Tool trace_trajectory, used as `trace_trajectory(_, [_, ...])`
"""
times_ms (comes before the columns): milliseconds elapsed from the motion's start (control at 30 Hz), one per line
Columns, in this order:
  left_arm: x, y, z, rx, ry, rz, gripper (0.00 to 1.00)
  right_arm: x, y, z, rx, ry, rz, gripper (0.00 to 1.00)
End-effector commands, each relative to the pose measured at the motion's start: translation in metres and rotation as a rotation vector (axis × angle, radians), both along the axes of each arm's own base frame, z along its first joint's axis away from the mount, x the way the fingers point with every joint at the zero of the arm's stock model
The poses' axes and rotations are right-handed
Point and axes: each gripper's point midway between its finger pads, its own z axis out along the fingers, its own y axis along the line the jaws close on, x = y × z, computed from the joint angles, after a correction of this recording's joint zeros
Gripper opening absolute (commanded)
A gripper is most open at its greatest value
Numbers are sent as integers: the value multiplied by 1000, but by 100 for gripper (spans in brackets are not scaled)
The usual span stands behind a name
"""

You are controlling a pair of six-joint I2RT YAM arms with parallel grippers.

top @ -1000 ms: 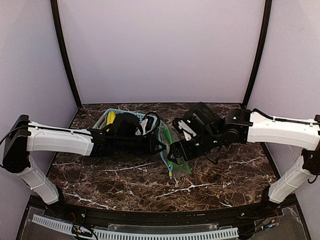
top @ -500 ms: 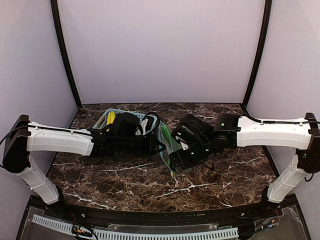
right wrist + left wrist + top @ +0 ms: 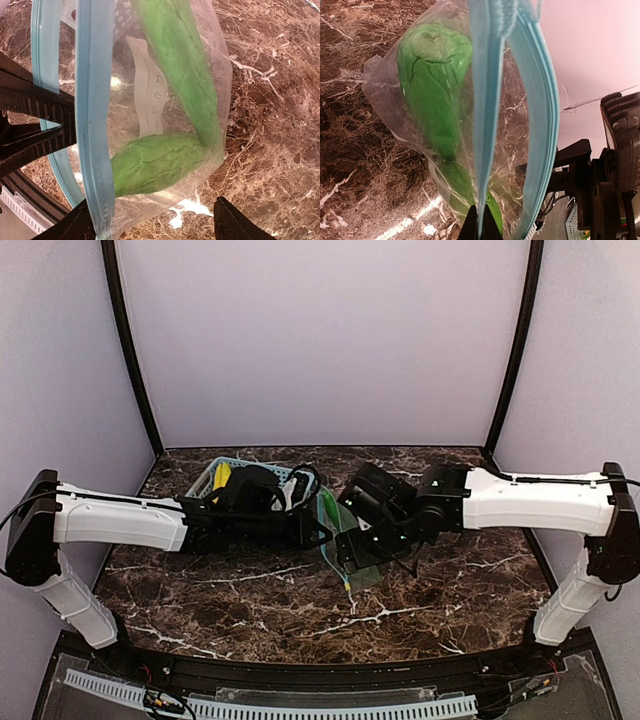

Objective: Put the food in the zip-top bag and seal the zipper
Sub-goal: Adjust the fake vegetable in the zipper food storage bag.

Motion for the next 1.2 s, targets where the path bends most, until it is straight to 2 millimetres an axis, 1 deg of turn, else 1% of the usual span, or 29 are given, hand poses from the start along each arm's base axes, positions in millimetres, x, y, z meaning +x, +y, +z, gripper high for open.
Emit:
trace_trajectory(0, [-3,5,18,-37,-23,-7,1,12,1,6,5,-47,-58,76])
trace_trajectory(167, [-5,6,22,-48,-23,-11,1,21,1,3,-4,-55,-79,71])
trace_trajectory(267, [-6,6,23,-50,-21,-15,1,26,1,-1,-10,-58,-88,65])
trace_trajectory(400, [-8,6,23,-54,-18,-23,1,33,-2,-7,-26,-60,-104,61])
trace_trajectory(533, [-10,4,21,-59,-9,-33,1,42,-1,-7,-21,-78,-114,55])
trace_trajectory(600, [-10,3,20,-63,-2,-36,1,48,1,-7,-16,-86,-117,54])
trace_trajectory(733, [-11,4,20,-69,2,-37,1,57,3,-13,-19,-87,-116,53])
trace_trajectory(900, [-12,7,20,-68,-1,-30,1,61,5,-19,-29,-83,-118,52])
trace_trajectory(1000, [-10,9,20,-59,-9,-17,1,62,4,-14,-19,-90,-121,51])
trace_trajectory(1133, [-6,14,16,-43,-8,3,1,60,5,1,17,-102,-115,52])
trace_trajectory(1167, [-4,15,17,-43,-10,11,1,59,5,4,28,-101,-110,53])
